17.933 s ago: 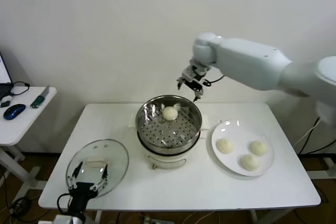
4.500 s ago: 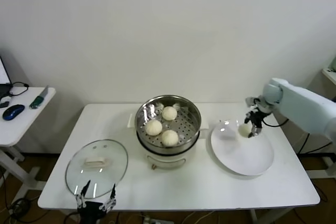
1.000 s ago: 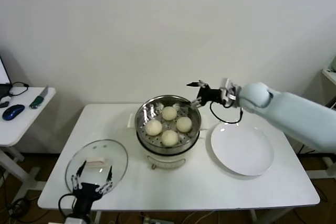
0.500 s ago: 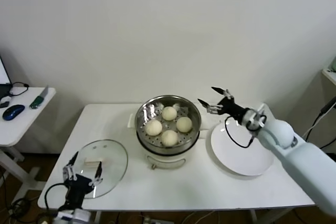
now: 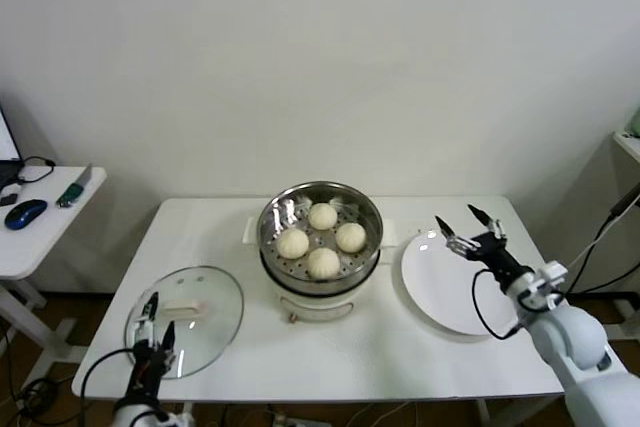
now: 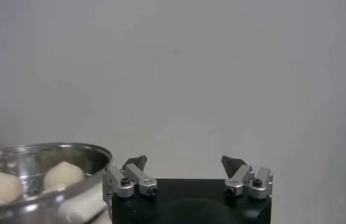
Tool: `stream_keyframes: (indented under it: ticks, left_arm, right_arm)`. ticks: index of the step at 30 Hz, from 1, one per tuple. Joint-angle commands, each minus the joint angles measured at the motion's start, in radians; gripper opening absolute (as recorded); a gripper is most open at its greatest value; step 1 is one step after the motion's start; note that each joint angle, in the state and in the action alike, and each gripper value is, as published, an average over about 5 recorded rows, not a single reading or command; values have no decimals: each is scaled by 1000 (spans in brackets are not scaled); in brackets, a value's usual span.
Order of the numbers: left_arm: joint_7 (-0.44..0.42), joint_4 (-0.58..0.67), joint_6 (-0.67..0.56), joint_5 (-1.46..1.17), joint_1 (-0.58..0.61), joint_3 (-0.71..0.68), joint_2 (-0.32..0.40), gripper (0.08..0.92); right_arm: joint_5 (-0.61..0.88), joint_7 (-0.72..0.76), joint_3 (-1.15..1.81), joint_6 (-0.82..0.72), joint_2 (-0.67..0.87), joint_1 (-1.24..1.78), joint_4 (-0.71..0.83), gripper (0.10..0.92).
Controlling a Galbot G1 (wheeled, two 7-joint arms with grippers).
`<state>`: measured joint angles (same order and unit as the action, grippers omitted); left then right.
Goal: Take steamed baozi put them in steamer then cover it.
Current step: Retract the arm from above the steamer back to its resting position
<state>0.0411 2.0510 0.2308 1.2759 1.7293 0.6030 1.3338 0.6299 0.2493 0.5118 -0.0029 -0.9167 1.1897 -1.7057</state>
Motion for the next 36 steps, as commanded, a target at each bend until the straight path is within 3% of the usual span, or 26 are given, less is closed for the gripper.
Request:
stream_keyframes:
  ticks: [1, 16, 36]
  left_arm:
    - [101, -228, 46, 194, -133, -87, -8, 823]
    - [96, -439, 49, 192, -307, -98, 1, 823]
    - [150, -557, 46, 122, -429, -92, -25, 823]
  right_arm:
    - [-72, -5, 148, 6, -143, 176, -13, 823]
    - [-128, 22, 163, 26, -187, 210, 11, 823]
    - [-174, 45, 170, 50, -227, 228, 16, 823]
